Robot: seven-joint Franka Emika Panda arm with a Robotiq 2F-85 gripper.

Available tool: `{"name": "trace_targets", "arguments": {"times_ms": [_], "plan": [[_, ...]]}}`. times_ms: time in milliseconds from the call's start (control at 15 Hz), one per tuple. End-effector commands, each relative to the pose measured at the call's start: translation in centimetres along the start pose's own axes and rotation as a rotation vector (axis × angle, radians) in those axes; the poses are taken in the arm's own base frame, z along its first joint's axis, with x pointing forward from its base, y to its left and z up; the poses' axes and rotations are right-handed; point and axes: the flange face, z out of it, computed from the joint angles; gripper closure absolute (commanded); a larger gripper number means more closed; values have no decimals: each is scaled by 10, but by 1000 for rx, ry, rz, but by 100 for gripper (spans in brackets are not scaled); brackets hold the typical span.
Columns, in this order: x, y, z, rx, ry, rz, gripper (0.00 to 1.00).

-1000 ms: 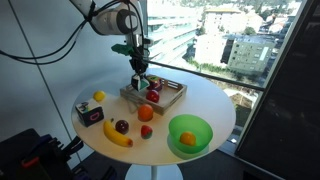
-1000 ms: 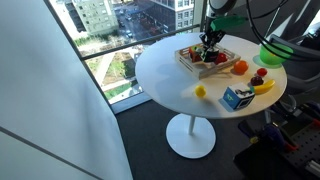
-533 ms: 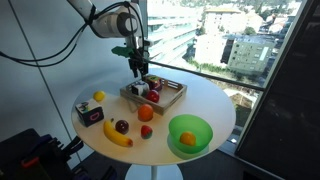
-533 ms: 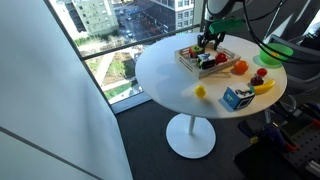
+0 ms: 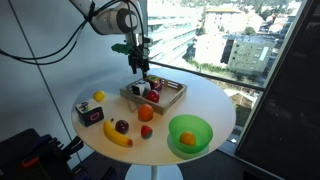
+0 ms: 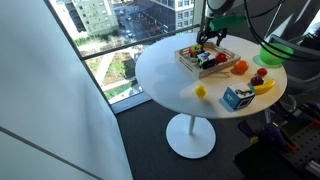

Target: Pick up the square toy at the back and put it in the box.

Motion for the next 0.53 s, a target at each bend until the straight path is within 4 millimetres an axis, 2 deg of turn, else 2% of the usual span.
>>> {"name": "trace_targets", "arguments": {"times_ms": [0,467], "plan": [[-8,1,-21,21,-69,-10,0],[-32,-3,-51,27,-200,-78,0]]}}
